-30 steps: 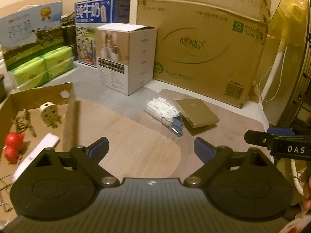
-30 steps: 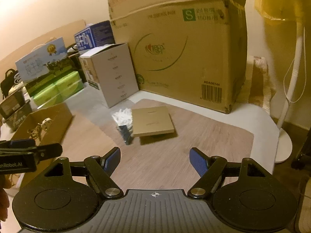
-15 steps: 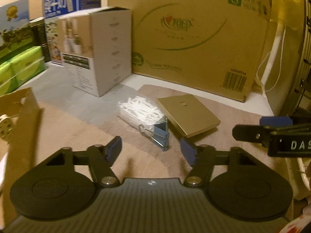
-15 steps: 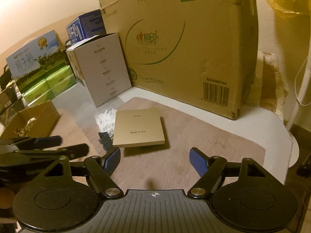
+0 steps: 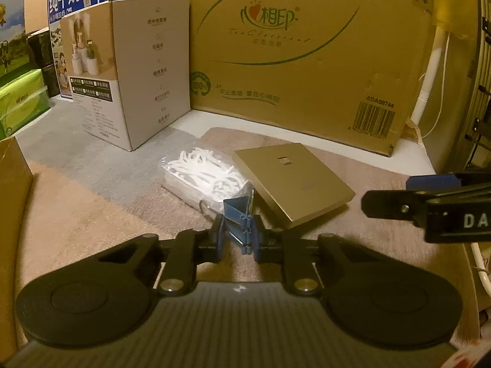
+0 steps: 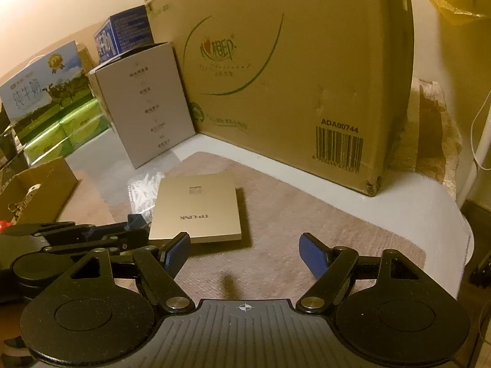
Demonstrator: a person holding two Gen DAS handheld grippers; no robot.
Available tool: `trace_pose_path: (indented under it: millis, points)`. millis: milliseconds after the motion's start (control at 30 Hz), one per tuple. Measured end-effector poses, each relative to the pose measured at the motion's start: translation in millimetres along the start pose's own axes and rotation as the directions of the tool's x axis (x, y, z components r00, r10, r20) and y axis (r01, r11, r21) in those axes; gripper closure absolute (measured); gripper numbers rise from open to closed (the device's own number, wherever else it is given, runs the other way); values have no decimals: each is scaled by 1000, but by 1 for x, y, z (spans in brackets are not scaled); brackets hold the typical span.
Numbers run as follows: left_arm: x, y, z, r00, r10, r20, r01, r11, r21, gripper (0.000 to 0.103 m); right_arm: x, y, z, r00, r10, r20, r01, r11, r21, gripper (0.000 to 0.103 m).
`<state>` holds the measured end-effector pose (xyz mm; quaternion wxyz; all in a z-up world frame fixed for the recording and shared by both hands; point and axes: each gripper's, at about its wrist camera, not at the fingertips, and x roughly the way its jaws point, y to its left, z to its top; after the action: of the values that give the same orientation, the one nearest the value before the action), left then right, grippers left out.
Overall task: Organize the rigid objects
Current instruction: 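Grasp the blue binder clip with the left tool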
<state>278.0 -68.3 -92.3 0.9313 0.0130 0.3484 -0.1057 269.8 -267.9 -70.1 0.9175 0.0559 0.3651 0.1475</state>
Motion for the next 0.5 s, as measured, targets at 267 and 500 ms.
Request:
trace_pose_path:
  millis: [267,500]
  points:
    - [-26,19,-5,999,37,3,-37,999,-17,99,12,14,6,999,49,7,-49,999,-10,25]
    - [-31,28,-7,999,42,8,-41,999,-21,99,33,27,13,997,71,1,-71,997,-37,11]
